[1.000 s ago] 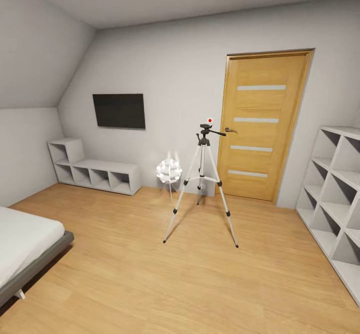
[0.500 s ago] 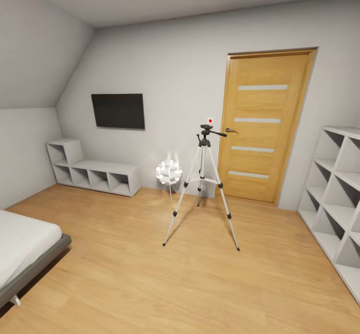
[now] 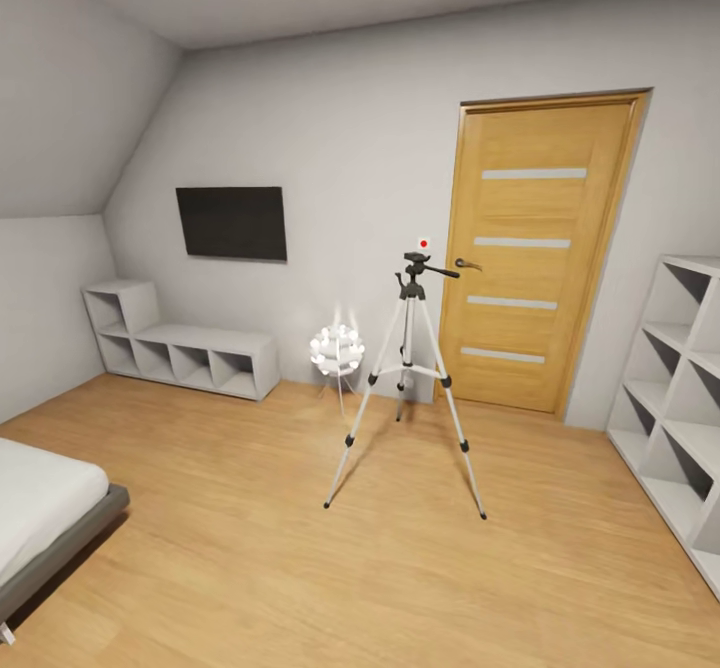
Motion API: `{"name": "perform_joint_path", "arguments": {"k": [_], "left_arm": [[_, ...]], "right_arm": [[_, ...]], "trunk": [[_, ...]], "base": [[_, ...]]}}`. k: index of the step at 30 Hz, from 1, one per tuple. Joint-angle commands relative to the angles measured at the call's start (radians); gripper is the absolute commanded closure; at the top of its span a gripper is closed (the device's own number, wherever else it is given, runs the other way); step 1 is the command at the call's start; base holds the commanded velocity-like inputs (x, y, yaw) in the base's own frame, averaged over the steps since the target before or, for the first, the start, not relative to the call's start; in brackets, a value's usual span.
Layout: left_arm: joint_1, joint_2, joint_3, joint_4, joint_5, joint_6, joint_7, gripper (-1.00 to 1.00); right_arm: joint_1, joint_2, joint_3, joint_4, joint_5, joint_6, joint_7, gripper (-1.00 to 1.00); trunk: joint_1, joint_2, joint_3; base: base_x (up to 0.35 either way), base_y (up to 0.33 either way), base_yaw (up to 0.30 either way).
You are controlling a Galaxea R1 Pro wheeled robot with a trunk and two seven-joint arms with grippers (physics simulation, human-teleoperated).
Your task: Attach the digital camera to the camera tripod in the bedroom.
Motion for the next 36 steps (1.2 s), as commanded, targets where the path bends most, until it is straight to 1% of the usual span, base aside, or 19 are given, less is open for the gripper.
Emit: {"name": "perform_joint_path", "arguments": {"k": [1,5,13,23,25,27,30,36], "left_arm": [[-0.001,-0.001,-0.009,0.0,0.006,-0.002,0.002,1.0],[-0.001,-0.003,-0.009,0.0,0.006,-0.002,0.002,1.0],[-0.001,-0.005,-0.009,0.0,0.006,-0.003,0.002,1.0],[-0.001,-0.006,-0.009,0.0,0.006,-0.003,0.002,1.0],[0.003,-0.008,-0.009,-0.011,0.008,-0.001,0.003,1.0],[0.003,-0.007,-0.008,-0.013,0.01,-0.001,0.004,1.0],[0.003,-0.006,-0.006,-0.013,0.01,-0.002,0.005,1.0],[0.003,-0.005,-0.008,-0.014,0.004,-0.001,0.004,1.0]], "right_arm": [[-0.001,-0.001,-0.01,0.003,0.008,-0.006,0.002,-1.0],[-0.001,-0.001,-0.01,0.003,0.008,-0.007,0.002,-1.0],[-0.001,-0.002,-0.008,0.003,0.011,-0.005,0.004,-1.0],[-0.001,-0.002,-0.007,0.003,0.012,-0.005,0.003,-1.0],[-0.013,0.01,0.004,0.002,0.021,0.006,0.001,-1.0],[-0.015,0.018,0.003,0.002,0.021,0.008,0.001,-1.0],[-0.015,0.013,0.0,0.002,0.022,0.002,0.003,-1.0],[-0.015,0.011,-0.001,0.002,0.023,0.0,0.004,-1.0]], "trunk": [[0.0,-0.001,-0.001],[0.0,-0.001,-0.001],[0.0,-0.001,-0.001],[0.0,-0.001,-0.001],[0.0,-0.001,-0.001],[0.0,-0.001,-0.001],[0.0,-0.001,-0.001],[0.0,-0.001,-0.001]], "base": [[0.007,0.0,0.0],[0.002,-0.002,0.0],[0.0,-0.185,0.0],[0.0,-0.025,0.0],[0.0,0.0,0.0],[0.0,0.0,0.0],[0.0,0.0,0.0],[0.065,0.0,0.0]]}}
